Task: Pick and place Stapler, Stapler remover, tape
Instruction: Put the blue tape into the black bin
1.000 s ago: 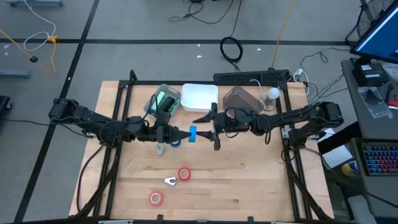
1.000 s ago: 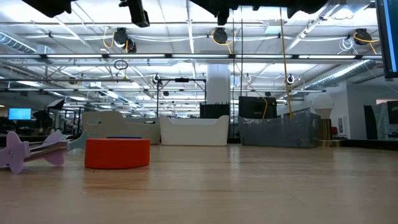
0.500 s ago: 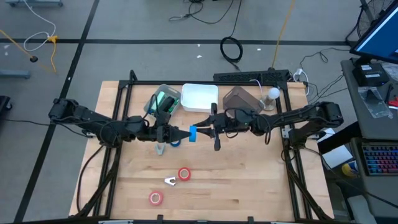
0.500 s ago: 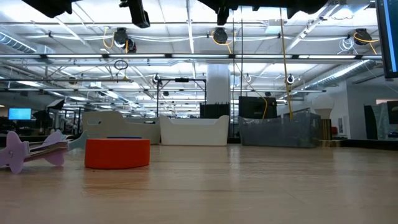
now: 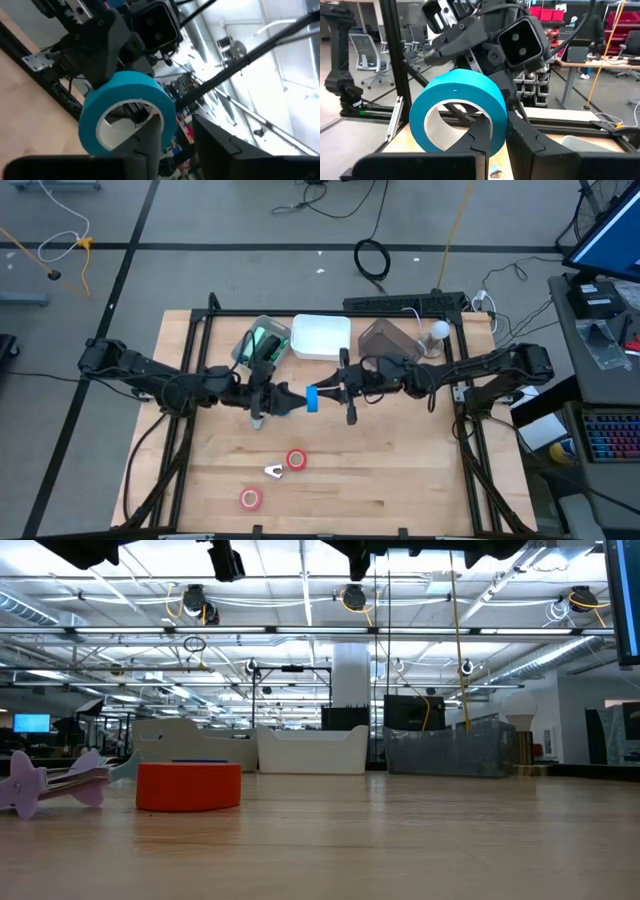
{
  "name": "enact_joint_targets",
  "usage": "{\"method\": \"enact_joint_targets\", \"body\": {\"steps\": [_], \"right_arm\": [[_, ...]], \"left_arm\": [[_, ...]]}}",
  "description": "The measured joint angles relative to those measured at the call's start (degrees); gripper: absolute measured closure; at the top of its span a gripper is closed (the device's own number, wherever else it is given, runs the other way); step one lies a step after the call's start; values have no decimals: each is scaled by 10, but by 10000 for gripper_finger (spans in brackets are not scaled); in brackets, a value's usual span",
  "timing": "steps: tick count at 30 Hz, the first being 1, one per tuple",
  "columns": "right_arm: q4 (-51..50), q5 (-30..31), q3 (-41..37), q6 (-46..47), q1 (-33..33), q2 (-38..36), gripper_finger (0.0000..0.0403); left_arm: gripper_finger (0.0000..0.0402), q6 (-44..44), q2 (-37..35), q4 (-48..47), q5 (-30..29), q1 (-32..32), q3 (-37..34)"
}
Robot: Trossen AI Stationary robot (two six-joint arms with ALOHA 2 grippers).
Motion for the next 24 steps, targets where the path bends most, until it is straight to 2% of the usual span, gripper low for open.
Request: {"method": "enact_joint_targets", "body": {"steps": [6,11,19,24], "right_arm": [[-22,0,0,5,0,-1,373],[-67,11,-1,0,-1,-13,373],[-200,104,-1,-27,-3,-73,373],[-346,190,-1,-36,-26,-132,373]], "left_arm": [[249,-6,-1,-18,56,18,0],[245,-21,-1,-61,73,33,0],[270,-23,-1,-86,77,50,0],[286,-16,0,-125,73,58,0]]}}
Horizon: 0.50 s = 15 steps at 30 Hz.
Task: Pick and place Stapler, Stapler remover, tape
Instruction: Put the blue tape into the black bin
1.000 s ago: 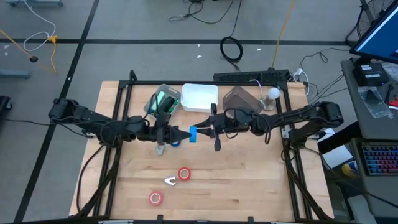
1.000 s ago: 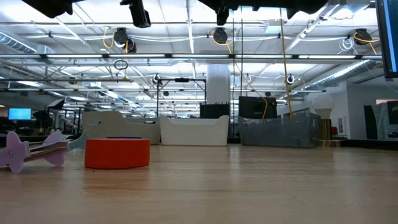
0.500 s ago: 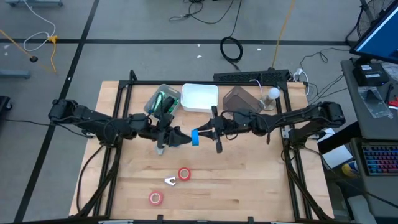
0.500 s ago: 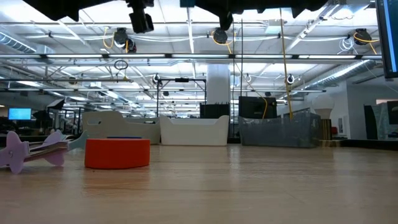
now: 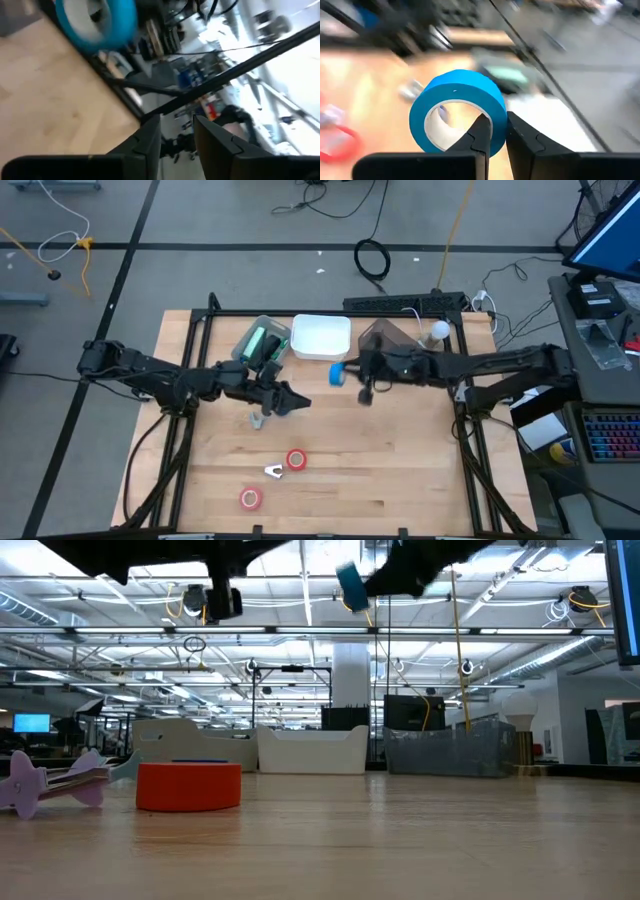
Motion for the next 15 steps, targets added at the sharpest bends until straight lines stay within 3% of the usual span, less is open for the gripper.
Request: {"method": "enact_joint_targets", "body": {"steps": [5,10,15], "right_arm": [[-152,68,0,-12,-56,-45,373],[-226,67,0,-38,-144,-51,373],[-254,56,0,-88,-219,-24,372]], "left_arm": [[289,24,0,-57,-25,1,0],[280,67,0,-91,-37,0,0],[277,197,0,-90,-37,-10,0]]}}
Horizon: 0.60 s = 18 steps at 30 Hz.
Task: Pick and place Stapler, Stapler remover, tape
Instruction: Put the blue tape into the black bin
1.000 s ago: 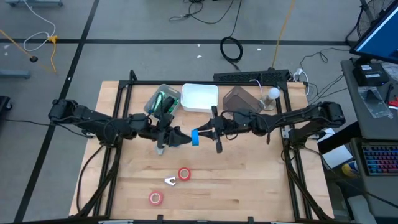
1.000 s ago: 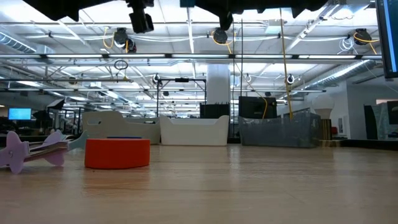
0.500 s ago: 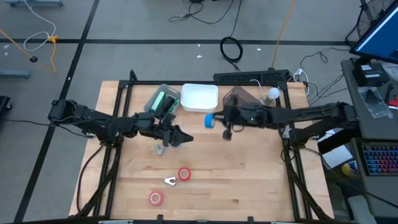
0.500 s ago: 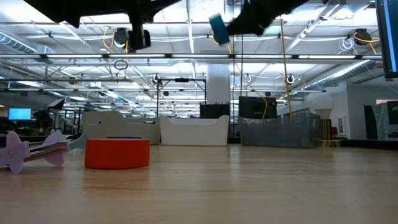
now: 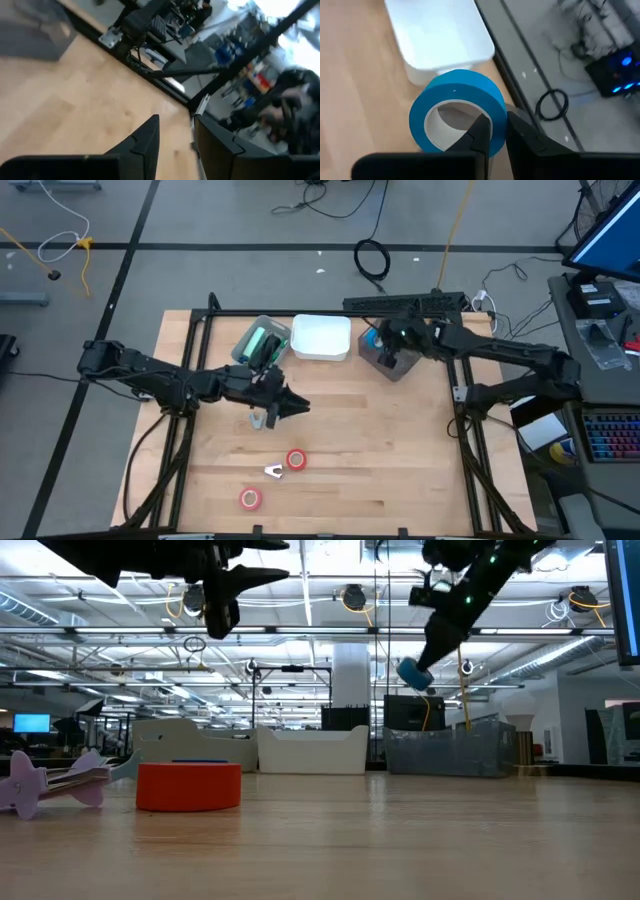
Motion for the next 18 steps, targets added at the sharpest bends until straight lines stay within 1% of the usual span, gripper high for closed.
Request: {"method": "enact_joint_targets", "body": {"steps": [3,6,8,13,18], "right_arm": [[-13,-30,0,-17,-40,24,369],[-25,-52,0,-38,-73,56,373],[-31,-52,0,-57,-92,76,373],[-65,-52,0,-99,-130,113,370],[-118,-54,0,-108,-149,127,371]], "left_arm": [[277,57,-6,2,-1,-2,0],[277,84,-18,-7,0,1,0],[277,98,-30,-16,-1,5,0],[277,121,-69,-73,-1,21,0],[277,156,-101,-97,-12,40,0]]}}
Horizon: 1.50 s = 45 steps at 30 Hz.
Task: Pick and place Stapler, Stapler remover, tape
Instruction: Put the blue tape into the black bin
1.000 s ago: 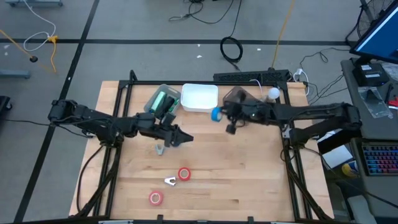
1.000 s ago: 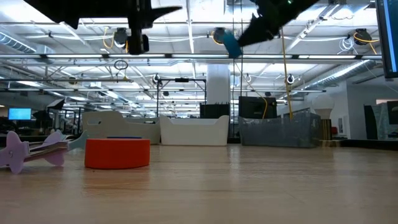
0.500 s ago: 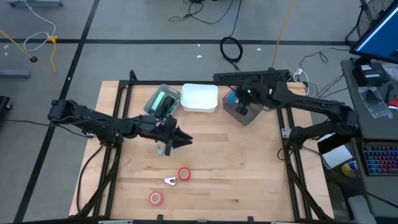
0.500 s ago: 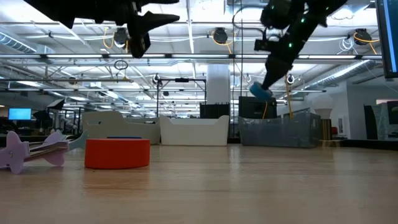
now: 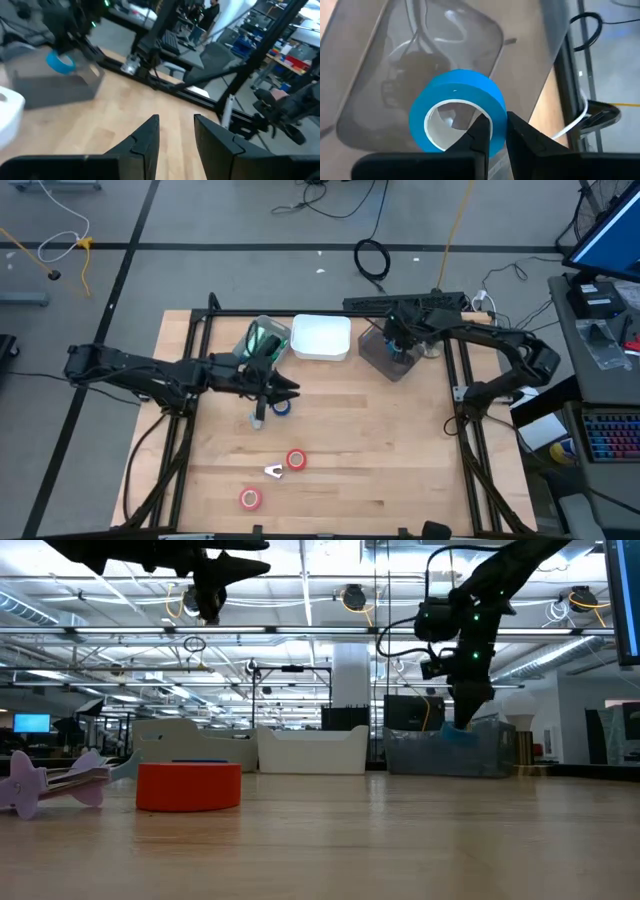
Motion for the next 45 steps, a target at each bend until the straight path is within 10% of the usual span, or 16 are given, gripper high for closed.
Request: {"method": "enact_joint_targets", "body": {"steps": [45], "right_arm": [[-31,-56,-38,-60,-12,0,323]], "left_arm": [[277,55,-17,-39,2,124,0]]}}
